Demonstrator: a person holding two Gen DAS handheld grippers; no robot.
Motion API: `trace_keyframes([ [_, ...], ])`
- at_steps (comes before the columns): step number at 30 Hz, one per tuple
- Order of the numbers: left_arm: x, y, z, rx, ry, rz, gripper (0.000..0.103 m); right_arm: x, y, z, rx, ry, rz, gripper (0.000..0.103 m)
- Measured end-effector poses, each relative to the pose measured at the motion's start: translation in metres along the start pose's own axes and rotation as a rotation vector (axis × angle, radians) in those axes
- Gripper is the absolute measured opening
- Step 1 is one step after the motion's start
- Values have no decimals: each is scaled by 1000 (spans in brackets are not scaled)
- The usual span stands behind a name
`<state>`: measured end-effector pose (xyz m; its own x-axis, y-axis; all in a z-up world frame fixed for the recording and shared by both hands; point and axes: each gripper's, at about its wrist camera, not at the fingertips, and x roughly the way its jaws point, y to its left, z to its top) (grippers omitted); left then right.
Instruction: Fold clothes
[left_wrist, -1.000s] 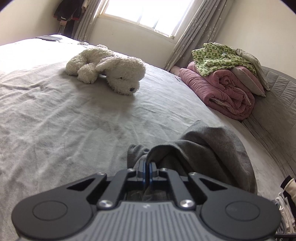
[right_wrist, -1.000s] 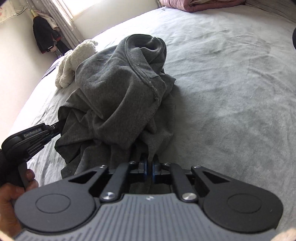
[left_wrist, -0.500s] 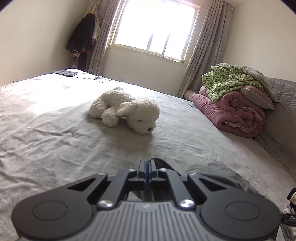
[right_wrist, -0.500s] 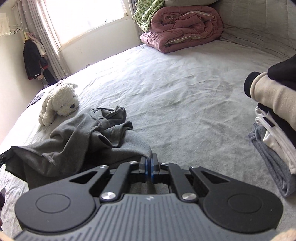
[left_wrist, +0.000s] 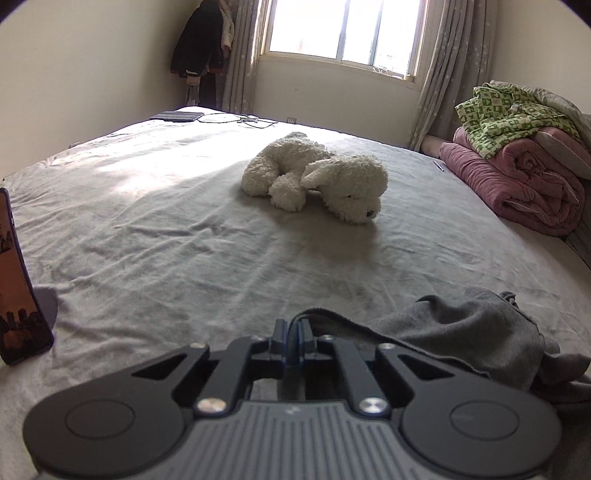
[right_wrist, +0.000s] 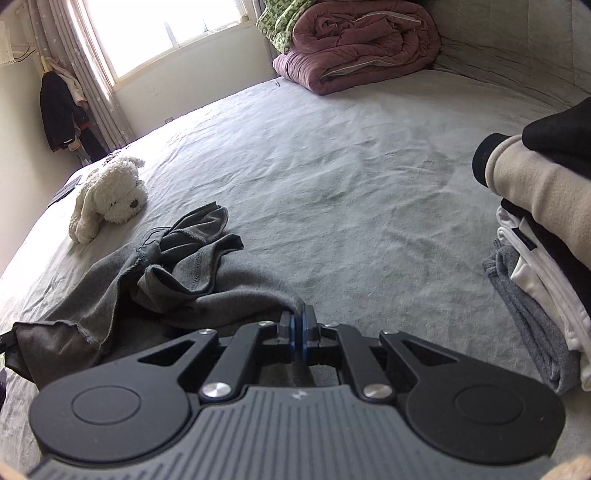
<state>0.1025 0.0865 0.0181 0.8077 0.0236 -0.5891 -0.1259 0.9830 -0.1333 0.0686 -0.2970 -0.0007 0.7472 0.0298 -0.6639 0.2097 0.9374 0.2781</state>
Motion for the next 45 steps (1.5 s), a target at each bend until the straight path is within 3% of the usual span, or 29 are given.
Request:
trace_keyframes([
  [3, -3, -8, -2, 23, 5, -40, 20, -2, -2, 0, -4, 11, 1, 13],
  [5, -4, -14, -4, 40, 12, -67, 36, -4, -2, 1, -10, 13, 4, 13],
  [8, -4, -25, -9, 73, 31, -120, 44, -7, -1, 2, -23, 7, 11, 25],
  [9, -3, -30, -12, 85, 41, -144, 46, -8, 0, 2, -27, 5, 13, 39],
  [10, -2, -35, -15, 99, 55, -173, 48, -9, 2, 3, -33, 0, 17, 44],
  [13, 0, -53, -26, 162, 85, -246, 53, -8, 11, 4, -55, 9, 44, 44],
  [18, 3, -85, -47, 298, 111, -331, 53, 4, 25, 3, -61, 39, 70, 44],
  [24, 10, -102, -62, 387, 132, -342, 53, 21, 34, 7, -42, 66, 79, 44],
  [30, 15, -107, -66, 406, 125, -321, 53, 28, 37, 13, -21, 60, 85, 45],
  [36, 13, -109, -66, 387, 84, -362, 53, 30, 43, 16, -21, 35, 94, 46],
  [45, 20, -112, -68, 369, 45, -316, 51, 34, 44, 16, -22, 44, 102, 48],
])
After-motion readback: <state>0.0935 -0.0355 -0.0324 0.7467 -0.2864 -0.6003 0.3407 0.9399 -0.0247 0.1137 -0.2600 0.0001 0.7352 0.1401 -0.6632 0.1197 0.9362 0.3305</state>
